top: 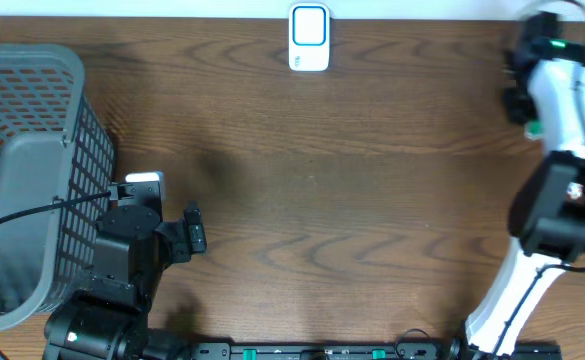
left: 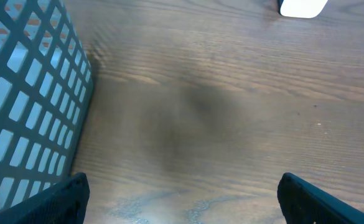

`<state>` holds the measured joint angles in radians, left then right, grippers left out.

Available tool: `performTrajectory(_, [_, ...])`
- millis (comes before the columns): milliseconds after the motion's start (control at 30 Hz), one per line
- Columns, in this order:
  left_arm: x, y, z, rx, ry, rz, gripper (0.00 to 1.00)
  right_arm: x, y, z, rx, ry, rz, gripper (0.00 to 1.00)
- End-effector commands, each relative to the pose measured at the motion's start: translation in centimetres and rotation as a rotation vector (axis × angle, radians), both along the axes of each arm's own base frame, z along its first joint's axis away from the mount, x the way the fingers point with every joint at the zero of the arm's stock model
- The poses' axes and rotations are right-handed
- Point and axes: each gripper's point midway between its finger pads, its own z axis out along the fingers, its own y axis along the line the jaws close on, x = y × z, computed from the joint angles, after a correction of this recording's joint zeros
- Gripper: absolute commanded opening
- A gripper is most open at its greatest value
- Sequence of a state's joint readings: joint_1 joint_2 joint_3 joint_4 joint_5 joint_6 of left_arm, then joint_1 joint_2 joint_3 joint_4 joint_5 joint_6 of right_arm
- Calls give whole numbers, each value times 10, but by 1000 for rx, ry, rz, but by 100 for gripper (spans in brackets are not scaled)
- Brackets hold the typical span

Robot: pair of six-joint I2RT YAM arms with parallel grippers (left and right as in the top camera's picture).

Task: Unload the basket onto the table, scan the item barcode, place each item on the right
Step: 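Swing the right arm right and drop the box at the edge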

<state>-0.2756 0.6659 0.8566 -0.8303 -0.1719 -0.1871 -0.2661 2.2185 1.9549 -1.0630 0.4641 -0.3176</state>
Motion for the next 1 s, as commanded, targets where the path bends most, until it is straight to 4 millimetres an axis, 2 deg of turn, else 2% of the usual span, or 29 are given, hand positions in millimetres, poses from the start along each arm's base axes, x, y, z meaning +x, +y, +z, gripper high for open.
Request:
performTrajectory(0, [1, 3, 3, 4, -9, 18, 96, -21, -35, -11, 103, -36, -121, 28])
performTrajectory(67, [1, 3, 3, 4, -9, 18, 96, -32, -54, -14, 149, -58, -174, 34])
performTrajectory(167, [1, 3, 3, 4, -9, 18, 96, -44, -76, -16, 211, -119, -277, 53])
performTrajectory(200, [1, 3, 3, 4, -9, 18, 96, -49, -82, -17, 232, -136, -309, 71])
performTrajectory(233, [1, 3, 3, 4, -9, 18, 96, -52, -86, -17, 249, -145, -324, 99])
performTrajectory(367, [1, 3, 3, 4, -9, 18, 96, -59, -95, -9, 255, -171, -356, 99])
performTrajectory(467, [1, 3, 3, 4, -9, 18, 96, -44, -87, 24, 304, -305, -370, 99])
performTrajectory(500, [1, 3, 3, 4, -9, 18, 96, -31, -75, 53, 369, -404, -323, 99])
performTrajectory(533, [1, 3, 3, 4, -9, 18, 96, -25, -68, 70, 403, -456, -293, 99])
performTrajectory(567, [1, 3, 3, 4, -9, 18, 96, -16, -56, 101, 450, -547, -238, 99])
performTrajectory(600, [1, 3, 3, 4, -9, 18, 96, -12, -49, 119, 473, -600, -210, 99])
performTrajectory(700, [1, 3, 3, 4, -9, 18, 96, -8, -23, 207, 537, -841, -126, 99])
performTrajectory(733, [1, 3, 3, 4, -9, 18, 96, -17, -4, 265, 565, -992, -77, 99])
performTrajectory(767, [1, 3, 3, 4, -9, 18, 96, -23, 8, 297, 591, -1076, -53, 99])
performTrajectory(867, [1, 3, 3, 4, -10, 18, 96, -51, 39, 379, 615, -1285, 27, 99])
performTrajectory(933, [3, 3, 5, 1, -23, 19, 96, -78, 62, 428, 619, -1409, 85, 99])
performTrajectory(967, [5, 2, 8, -4, -39, 19, 96, -88, 70, 442, 616, -1444, 109, 99])
